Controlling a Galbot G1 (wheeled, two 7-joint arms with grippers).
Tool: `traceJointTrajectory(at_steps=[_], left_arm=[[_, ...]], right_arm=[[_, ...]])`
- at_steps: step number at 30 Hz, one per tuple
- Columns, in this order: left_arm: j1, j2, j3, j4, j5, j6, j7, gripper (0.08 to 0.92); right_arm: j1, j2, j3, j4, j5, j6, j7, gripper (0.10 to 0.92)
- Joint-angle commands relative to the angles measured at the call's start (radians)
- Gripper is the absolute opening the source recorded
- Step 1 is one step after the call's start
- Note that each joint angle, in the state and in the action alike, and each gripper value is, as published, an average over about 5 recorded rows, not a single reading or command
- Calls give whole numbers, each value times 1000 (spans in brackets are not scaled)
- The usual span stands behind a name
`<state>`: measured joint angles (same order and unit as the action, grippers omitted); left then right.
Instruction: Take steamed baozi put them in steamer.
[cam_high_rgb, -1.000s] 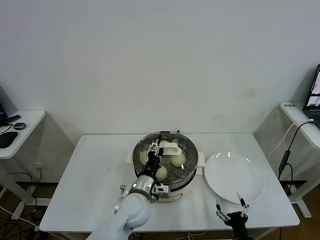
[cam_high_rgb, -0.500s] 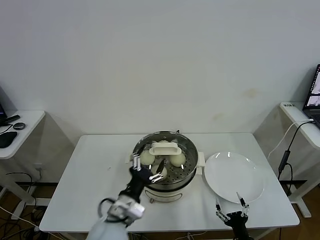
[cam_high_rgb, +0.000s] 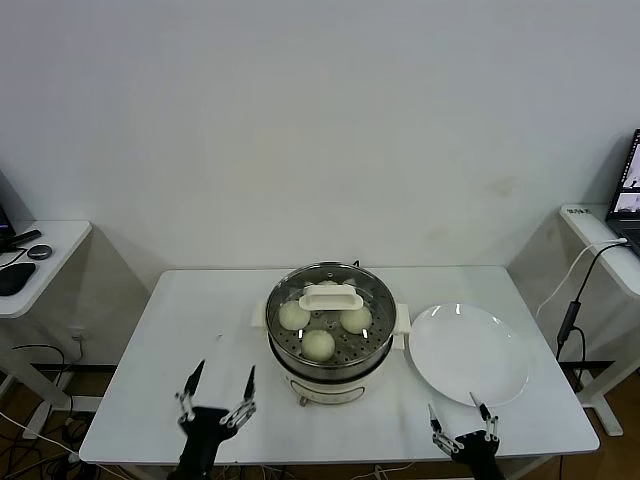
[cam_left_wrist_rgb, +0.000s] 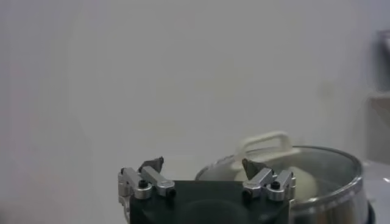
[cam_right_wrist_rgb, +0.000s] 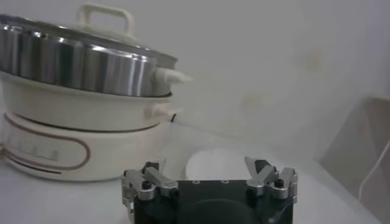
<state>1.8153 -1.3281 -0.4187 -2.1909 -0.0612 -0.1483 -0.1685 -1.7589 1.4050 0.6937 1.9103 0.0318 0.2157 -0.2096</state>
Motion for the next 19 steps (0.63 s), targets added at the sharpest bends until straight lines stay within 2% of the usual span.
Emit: traceJointTrajectory(at_steps=[1,19], left_arm=[[174,-56,-107,129,-204,-177,7,823],[185,-60,-112,152,-178,-170,20,823]], right_arm=[[-76,-64,-24,90,115,-97,-5,823],[-74,-59,-57,72,101,-75,3,823]])
